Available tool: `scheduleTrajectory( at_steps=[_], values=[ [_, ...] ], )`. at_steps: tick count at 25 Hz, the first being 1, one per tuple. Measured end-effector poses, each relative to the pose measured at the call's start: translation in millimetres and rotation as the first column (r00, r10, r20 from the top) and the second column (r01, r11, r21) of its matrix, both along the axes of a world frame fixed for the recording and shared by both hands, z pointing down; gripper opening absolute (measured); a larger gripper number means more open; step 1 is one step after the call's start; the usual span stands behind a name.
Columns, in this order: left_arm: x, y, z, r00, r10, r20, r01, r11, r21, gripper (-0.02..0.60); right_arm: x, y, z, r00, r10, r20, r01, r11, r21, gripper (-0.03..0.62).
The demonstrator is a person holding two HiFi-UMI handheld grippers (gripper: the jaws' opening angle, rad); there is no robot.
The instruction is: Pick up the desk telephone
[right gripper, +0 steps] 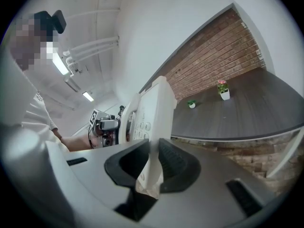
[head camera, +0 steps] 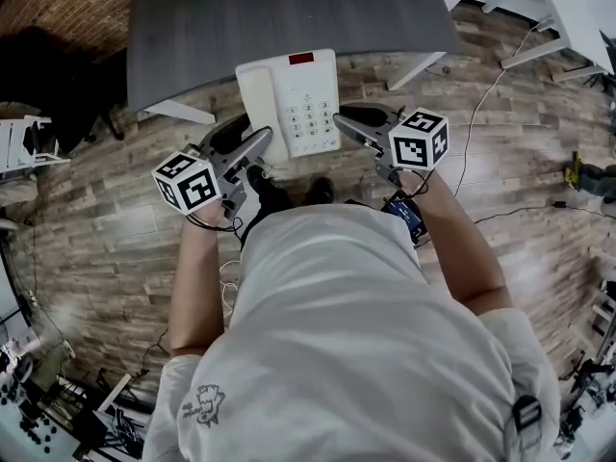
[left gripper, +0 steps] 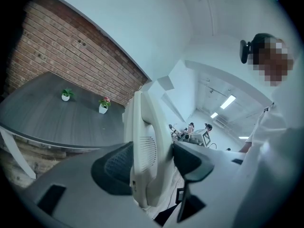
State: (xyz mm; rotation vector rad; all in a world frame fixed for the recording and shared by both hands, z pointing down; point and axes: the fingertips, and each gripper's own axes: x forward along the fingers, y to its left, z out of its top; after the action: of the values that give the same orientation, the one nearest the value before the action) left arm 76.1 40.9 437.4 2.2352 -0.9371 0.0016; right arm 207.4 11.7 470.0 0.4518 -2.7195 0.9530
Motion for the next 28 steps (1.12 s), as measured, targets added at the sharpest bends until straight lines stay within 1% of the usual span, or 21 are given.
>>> scheduleTrajectory(
  at_steps=[3,7,9,13,18,28],
  values=[
    [3.0,7.5,-7.5,1.0,-0.002,0.003,0.002,1.0,0.017,0.275,3.0,6.9,-7.9,1.0,0.01,0.01,-0.01,1.0,0.019,0.071],
    [-18.0,12.3,-18.9,1.0,-0.009,-0.002,0.009,0.999,0.031,0.275,-17.2,12.9,-17.9,1.0,0.016,0.019,-0.017,0.999,0.028,0.072],
    [-22.4,12.2,-21.2,1.0,-0.009,-0.007,0.009,0.999,0.031,0.275,-21.1,14.3,-19.4,1.0,0.017,0.02,-0.017,0.999,0.028,0.072],
    [-20.5,11.9,-21.2,1.0,-0.008,-0.006,0.008,0.999,0.036,0.275,-19.0,15.0,-18.7,1.0,0.019,0.022,-0.019,0.999,0.027,0.072],
    [-21.7,12.4,-23.8,1.0,-0.022,-0.022,0.022,0.999,0.036,0.275,-19.5,13.4,-22.9,0.999,0.019,0.029,-0.02,0.999,0.037,0.072],
    [-22.7,11.8,-19.9,0.999,-0.032,-0.011,0.032,0.999,0.033,0.275,-21.3,10.6,-18.9,0.999,0.015,0.029,-0.015,0.999,0.032,0.072]
  ],
)
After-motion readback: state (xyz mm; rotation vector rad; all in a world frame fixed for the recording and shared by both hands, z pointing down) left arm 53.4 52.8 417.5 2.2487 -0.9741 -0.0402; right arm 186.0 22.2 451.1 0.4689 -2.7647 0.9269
